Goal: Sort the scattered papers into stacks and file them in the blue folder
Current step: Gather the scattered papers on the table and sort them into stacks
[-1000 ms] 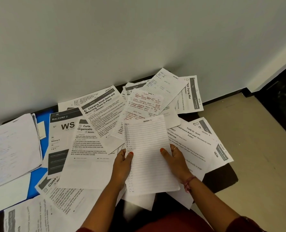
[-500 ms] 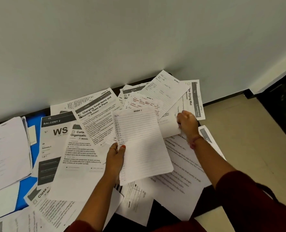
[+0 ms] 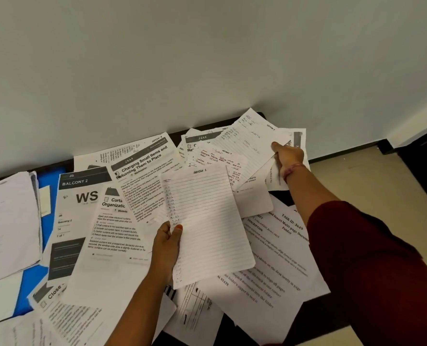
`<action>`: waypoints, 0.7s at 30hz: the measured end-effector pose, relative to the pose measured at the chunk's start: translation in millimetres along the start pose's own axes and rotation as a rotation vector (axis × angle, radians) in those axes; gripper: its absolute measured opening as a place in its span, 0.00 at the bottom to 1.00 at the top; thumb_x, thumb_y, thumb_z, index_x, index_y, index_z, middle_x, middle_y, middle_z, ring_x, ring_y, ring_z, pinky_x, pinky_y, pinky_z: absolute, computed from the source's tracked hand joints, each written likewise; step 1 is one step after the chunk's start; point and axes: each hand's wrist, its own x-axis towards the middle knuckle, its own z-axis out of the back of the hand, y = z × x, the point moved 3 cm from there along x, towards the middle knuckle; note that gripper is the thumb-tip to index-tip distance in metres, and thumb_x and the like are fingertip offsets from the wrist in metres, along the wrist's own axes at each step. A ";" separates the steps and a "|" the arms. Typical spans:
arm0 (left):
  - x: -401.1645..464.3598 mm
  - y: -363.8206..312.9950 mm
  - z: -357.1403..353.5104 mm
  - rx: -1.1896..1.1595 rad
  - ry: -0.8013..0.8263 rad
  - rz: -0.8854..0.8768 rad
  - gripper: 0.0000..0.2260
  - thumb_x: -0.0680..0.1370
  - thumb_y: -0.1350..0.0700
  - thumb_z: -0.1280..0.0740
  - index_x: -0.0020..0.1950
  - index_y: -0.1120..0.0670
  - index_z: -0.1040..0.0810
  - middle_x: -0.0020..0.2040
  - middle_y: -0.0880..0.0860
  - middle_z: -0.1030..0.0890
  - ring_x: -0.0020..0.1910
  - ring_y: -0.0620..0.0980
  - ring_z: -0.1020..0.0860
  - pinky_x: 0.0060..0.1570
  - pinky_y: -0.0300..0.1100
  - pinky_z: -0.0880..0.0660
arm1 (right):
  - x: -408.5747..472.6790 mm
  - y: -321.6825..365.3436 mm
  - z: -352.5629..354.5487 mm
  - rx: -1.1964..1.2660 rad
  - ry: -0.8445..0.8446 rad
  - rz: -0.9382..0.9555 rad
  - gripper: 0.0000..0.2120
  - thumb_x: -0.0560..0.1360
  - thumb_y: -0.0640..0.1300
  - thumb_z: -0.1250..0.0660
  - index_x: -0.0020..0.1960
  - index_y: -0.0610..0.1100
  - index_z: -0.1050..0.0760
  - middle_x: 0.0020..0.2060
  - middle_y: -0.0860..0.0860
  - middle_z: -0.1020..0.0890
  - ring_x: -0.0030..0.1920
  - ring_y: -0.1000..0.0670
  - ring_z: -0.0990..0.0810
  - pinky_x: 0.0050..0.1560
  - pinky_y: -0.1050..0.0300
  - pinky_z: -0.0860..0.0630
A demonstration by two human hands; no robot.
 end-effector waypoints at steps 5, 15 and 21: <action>-4.4 2.9 4.5 -0.008 -0.013 0.012 0.07 0.81 0.58 0.38 0.56 0.50 0.22 0.54 0.53 0.17 0.53 0.52 0.19 0.53 0.47 0.23 | -2.9 9.9 -7.3 -0.192 -0.040 0.171 0.15 0.69 0.41 0.30 0.26 0.48 0.31 0.30 0.51 0.22 0.34 0.48 0.24 0.41 0.52 0.22; -25.3 -6.2 16.3 -0.123 0.008 -0.012 0.08 0.81 0.60 0.38 0.54 0.49 0.22 0.53 0.51 0.17 0.52 0.50 0.19 0.49 0.43 0.24 | -76.5 55.4 0.6 -0.375 -0.101 0.719 0.11 0.79 0.44 0.37 0.56 0.38 0.21 0.44 0.53 0.23 0.42 0.43 0.18 0.44 0.52 0.19; -45.4 -9.5 27.9 -0.194 0.008 -0.045 0.08 0.81 0.61 0.38 0.53 0.48 0.24 0.53 0.49 0.18 0.51 0.48 0.20 0.49 0.40 0.24 | -125.4 77.4 25.4 -0.273 -0.167 0.885 0.13 0.79 0.47 0.35 0.56 0.39 0.22 0.44 0.53 0.22 0.39 0.46 0.18 0.41 0.45 0.18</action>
